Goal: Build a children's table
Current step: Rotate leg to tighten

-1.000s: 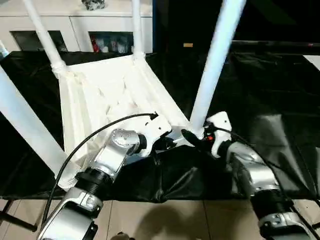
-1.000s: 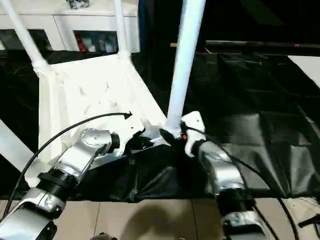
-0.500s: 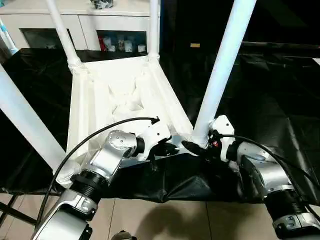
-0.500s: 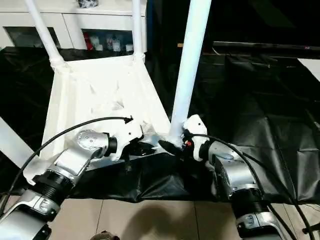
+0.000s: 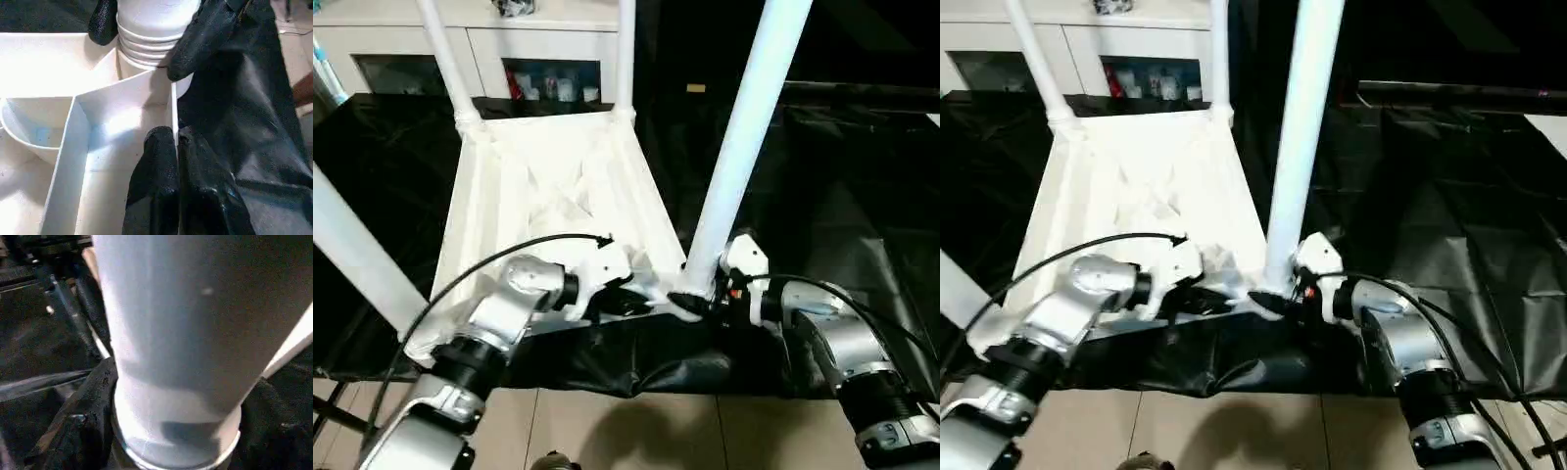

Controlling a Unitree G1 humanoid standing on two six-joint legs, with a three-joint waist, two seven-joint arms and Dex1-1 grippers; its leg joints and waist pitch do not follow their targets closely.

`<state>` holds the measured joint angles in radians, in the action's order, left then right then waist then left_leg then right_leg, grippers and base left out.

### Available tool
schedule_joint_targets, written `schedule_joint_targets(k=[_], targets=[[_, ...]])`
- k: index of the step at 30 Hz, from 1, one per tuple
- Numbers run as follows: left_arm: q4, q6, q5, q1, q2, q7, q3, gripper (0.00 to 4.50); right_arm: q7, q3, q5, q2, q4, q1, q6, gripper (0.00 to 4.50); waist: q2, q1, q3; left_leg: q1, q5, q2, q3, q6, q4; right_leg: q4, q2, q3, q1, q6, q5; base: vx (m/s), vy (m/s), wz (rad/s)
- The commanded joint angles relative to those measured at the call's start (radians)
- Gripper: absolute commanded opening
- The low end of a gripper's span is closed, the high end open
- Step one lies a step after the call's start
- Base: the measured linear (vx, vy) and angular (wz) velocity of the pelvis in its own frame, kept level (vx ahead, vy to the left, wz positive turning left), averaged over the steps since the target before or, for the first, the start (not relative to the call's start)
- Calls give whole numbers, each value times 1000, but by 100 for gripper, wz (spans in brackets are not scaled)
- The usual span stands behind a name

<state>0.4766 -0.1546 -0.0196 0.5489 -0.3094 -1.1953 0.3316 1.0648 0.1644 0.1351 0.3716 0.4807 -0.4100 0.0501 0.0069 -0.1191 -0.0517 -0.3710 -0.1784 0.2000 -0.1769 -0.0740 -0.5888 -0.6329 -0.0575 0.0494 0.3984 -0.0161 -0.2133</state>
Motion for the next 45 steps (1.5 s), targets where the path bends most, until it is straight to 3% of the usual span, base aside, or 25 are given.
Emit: schedule_joint_targets(k=[1, 9, 12, 13, 17, 24, 28, 30, 33, 38, 45], targets=[[-28, 17, 28, -11, 2, -73, 36, 0, 18, 13, -22, 28, -9, -5, -4, 275, -12, 1, 64, 8, -136, 32, 7, 70, 58, 77, -79, -45, -53, -221, -71, 0, 0, 0], [-14, 19, 23, -5, -2, -66, 31, 0, 23, 23, -20, 16, -5, -3, -6, 273, -14, -3, 65, 8, -131, 32, 7, 70, 57, 76, -80, -44, -53, -220, -73, 0, 0, 0], [17, 9, -7, 10, 31, 35, 20, 0, -93, 1, -34, -32, 22, -8, 3, 273, -12, 0, 64, 8, -135, 31, 8, 61, 59, 78, -80, -44, -51, -216, -90, 0, 0, 0], [27, -2, -19, 18, 46, 75, 16, 0, -153, -9, -44, -52, 43, -17, 13, 273, -16, 3, 62, 7, -141, 30, 7, 58, 61, 81, -80, -44, -52, -212, -102, 0, 0, 0], [75, -80, -59, 63, 135, 283, -12, 0, -379, -68, -50, -144, 113, -59, 63, 273, -13, 15, 57, 16, -208, 30, 12, 12, 70, 96, -83, -43, -49, -186, -254, 0, 0, 0], [116, -140, -84, 100, 248, 474, -42, 0, -639, -111, -81, -259, 135, -96, 107, 273, -14, 26, 63, 8, -159, 25, 10, 21, 64, 91, -80, -47, -51, -187, -155, 0, 0, 0], [79, -132, -73, 78, 251, 436, -24, 0, -622, -120, -51, -280, 107, -92, 110, 273, -11, 25, 65, 6, -141, 25, 9, 41, 63, 87, -80, -46, -54, -199, -90, 0, 0, 0], [44, -116, -62, 57, 231, 372, -4, 0, -582, -141, -10, -277, 80, -84, 122, 342, -12, 25, 64, 4, -147, 26, 10, 46, 63, 86, -81, -45, -56, -202, -88, 0, 0, 0], [23, -101, -54, 46, 207, 329, 6, 0, -544, -136, -8, -252, 61, -77, 122, 354, -11, 26, 65, 6, -146, 28, 9, 54, 63, 85, -80, -46, -54, -210, -68, 0, 0, 0], [2, -73, -30, 33, 163, 250, 3, 0, -431, -88, -34, -172, 15, -52, 121, 387, -10, 23, 61, 7, -167, 27, 8, 46, 64, 89, -79, -46, -54, -206, -100, 0, 0, 0], [-37, -14, 11, 6, 66, 59, 13, 0, -58, -3, 20, 8, -120, 25, 99, 387, -11, 10, 61, 9, -163, 32, 7, 67, 61, 86, -79, -47, -53, -204, -85, 0, 0, 0]])
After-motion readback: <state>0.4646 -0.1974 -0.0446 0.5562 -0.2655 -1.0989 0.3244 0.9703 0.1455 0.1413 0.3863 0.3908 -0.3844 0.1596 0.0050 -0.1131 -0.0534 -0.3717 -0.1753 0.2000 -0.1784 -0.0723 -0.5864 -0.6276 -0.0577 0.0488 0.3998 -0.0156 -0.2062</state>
